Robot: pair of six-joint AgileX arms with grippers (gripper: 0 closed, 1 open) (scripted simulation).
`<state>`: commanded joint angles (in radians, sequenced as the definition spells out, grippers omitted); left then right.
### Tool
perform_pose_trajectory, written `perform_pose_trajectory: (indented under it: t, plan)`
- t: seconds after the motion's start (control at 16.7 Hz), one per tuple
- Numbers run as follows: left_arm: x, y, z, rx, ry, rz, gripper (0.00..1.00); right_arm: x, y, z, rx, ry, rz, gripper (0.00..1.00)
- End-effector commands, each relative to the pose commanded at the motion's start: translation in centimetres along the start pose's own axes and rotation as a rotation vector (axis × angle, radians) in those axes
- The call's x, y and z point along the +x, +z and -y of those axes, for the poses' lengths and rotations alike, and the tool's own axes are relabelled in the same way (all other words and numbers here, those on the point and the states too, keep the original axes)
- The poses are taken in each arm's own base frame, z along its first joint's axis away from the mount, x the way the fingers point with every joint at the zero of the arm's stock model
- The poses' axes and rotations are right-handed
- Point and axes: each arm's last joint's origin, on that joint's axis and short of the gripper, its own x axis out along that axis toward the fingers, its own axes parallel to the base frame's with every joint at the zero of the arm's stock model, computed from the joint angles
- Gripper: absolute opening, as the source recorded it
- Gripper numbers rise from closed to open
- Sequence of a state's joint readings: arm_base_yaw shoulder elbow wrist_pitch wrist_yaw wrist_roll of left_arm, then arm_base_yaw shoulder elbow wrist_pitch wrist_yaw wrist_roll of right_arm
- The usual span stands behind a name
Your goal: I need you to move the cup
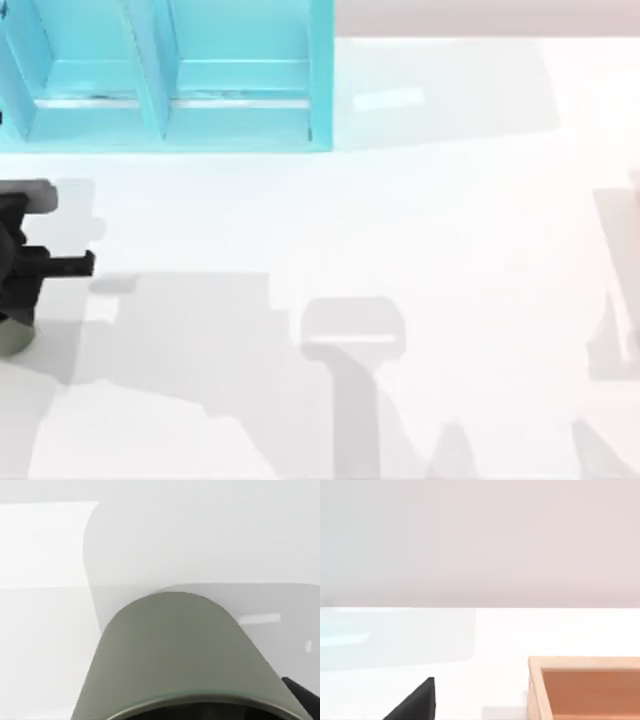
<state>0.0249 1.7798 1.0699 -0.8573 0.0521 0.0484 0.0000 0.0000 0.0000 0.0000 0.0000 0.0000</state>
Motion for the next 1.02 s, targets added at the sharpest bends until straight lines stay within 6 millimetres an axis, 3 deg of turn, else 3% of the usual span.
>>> perform_pose_trajectory:
  t: [0.18,0.96,1.02]
  plan:
    - [0.00,0.00,0.00,0.000,0.000,0.000,0.00,0.00,0.00,0.00,0.000,0.000,0.000,1.00]
    - [0.00,0.00,0.00,0.000,0.000,0.000,0.98,0.00,0.00,0.00,0.000,0.000,0.000,1.00]
    - [0.00,0.00,0.00,0.000,0.000,0.000,1.00,0.00,0.00,0.00,0.000,0.000,0.000,1.00]
